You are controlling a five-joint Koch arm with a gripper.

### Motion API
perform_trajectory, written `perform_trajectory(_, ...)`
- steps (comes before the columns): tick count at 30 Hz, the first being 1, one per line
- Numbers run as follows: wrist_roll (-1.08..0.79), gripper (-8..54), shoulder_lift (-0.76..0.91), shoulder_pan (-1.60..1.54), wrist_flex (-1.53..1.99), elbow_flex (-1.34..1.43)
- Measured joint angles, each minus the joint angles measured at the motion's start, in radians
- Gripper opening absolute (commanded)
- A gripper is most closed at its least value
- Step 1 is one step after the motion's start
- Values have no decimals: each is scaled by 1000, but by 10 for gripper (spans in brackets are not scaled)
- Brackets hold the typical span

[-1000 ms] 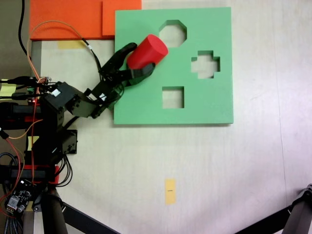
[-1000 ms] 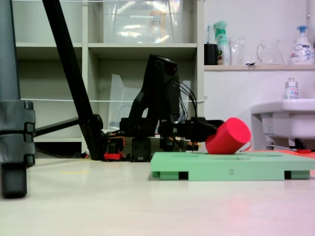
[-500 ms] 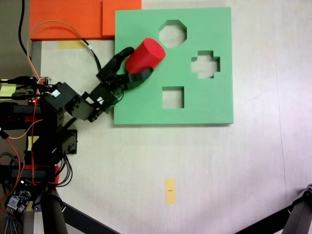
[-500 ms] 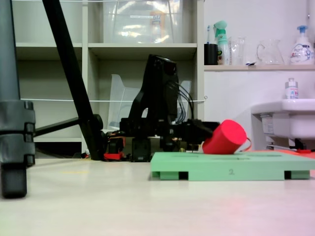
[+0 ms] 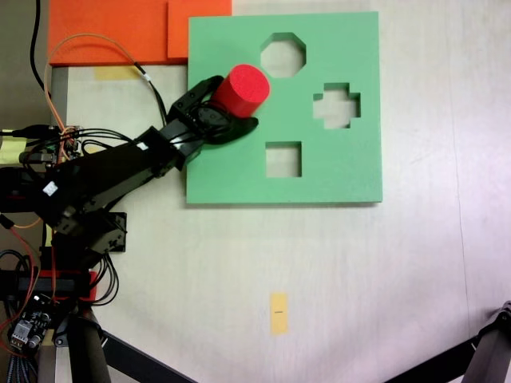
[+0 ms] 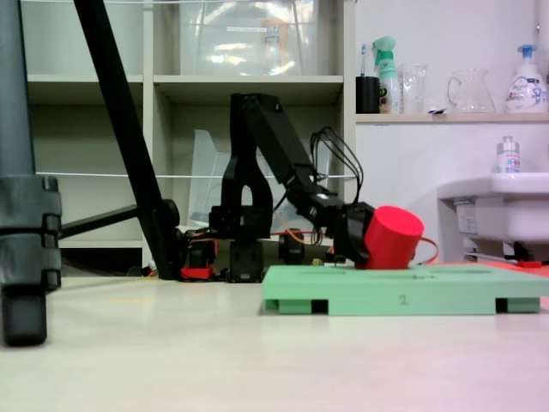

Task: Put the cylinder block into the corresponding hole

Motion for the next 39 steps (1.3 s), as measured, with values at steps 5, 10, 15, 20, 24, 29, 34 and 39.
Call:
perform_trajectory(5, 2, 455, -40, 11, 178, -127)
perform_trajectory(10, -120, 320, -31, 9, 138, -91)
perform_trajectory(15, -282, 242, 80, 8, 135, 23)
perform_trajectory(20, -354, 233, 153, 18, -18, 172)
perform_trajectory(24, -359, 233, 83, 32, -244, 233)
perform_trajectory(29, -342, 233, -265, 43, -802, 268)
perform_trajectory(34, -285, 236, -644, 44, -1388, 244)
perform_trajectory(39, -227, 236, -641, 2, -1390, 250)
